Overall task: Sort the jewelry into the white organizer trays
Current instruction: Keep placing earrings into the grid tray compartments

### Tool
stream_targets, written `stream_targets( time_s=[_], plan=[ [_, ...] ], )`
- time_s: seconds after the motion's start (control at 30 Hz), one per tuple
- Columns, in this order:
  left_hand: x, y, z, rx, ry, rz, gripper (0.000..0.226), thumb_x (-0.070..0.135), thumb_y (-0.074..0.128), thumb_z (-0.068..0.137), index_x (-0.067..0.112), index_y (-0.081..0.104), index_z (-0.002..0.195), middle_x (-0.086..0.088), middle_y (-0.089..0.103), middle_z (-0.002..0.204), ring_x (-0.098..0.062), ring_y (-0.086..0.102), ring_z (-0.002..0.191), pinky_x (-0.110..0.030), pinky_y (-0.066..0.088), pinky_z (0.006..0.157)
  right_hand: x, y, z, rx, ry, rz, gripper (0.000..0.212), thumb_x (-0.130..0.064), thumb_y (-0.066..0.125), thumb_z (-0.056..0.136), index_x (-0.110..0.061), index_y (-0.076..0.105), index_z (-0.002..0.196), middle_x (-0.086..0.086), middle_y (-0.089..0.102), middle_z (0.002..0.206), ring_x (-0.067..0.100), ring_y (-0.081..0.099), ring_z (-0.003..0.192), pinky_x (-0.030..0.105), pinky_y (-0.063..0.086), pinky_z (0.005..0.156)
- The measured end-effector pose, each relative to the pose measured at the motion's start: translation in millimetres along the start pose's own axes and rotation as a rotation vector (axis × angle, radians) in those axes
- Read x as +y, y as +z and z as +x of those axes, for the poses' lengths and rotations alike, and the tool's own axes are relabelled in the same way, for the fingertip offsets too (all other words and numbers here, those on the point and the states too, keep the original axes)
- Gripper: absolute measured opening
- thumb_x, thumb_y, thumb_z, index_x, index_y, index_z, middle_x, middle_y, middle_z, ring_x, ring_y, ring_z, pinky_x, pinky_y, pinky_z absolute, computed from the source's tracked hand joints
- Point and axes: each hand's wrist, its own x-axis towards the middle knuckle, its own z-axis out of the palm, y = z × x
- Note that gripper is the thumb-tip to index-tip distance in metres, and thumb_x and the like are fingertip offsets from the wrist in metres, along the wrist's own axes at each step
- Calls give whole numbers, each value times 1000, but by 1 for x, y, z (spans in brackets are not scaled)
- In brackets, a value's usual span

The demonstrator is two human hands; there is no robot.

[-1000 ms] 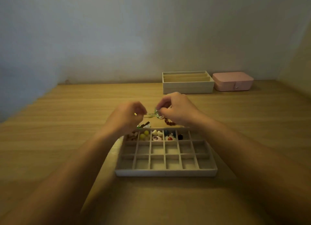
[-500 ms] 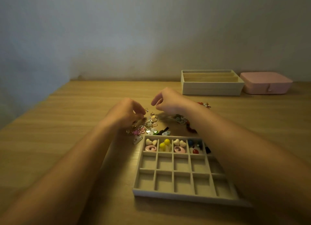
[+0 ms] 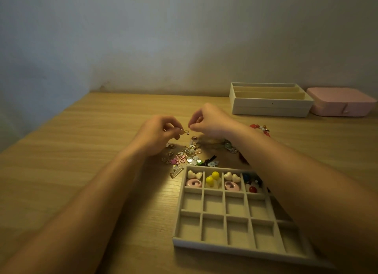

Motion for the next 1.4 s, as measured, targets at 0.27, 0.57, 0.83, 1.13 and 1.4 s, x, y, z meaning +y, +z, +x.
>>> stream_targets(
  time_s=[0.27,0.57,0.83,1.13,1.4],
  plan=[
    [21,-4,-13,70,53,-307,10,5,67,92,12,72,96,-9,73,80,-2,58,61,-14,47,59,-6,-17,-19,-199,125,727,14,-13,64,99,-8,72,108,9,77,96,19,73,87,30,61,78],
    [29,-3,-24,-66,-51,-789,23,0,67,88,8,67,110,-11,73,98,-20,69,89,-28,56,80,-7,-27,-34,-279,234,1145,33,11,63,91,-4,65,120,17,73,101,25,74,90,33,62,82],
    [44,4,-30,-114,-150,-1059,27,-7,60,89,6,62,114,-10,69,94,-17,66,79,-22,57,69,-2,-40,-63,-234,151,1066,16,2,66,92,-4,69,106,20,75,106,29,75,93,33,63,78],
    [79,20,-41,-202,-51,-979,36,5,68,75,6,63,110,-12,73,94,-20,69,82,-28,57,78,3,-65,-106,-154,109,939,18,-9,71,93,-8,65,110,17,77,99,31,77,88,34,62,71],
    [112,43,-56,-174,-36,-774,21,7,72,83,11,67,104,-8,75,98,-23,70,88,-34,55,80,18,-80,-141,-75,133,796,19,-11,73,91,-12,65,108,13,77,96,28,76,81,38,63,72]
  ],
)
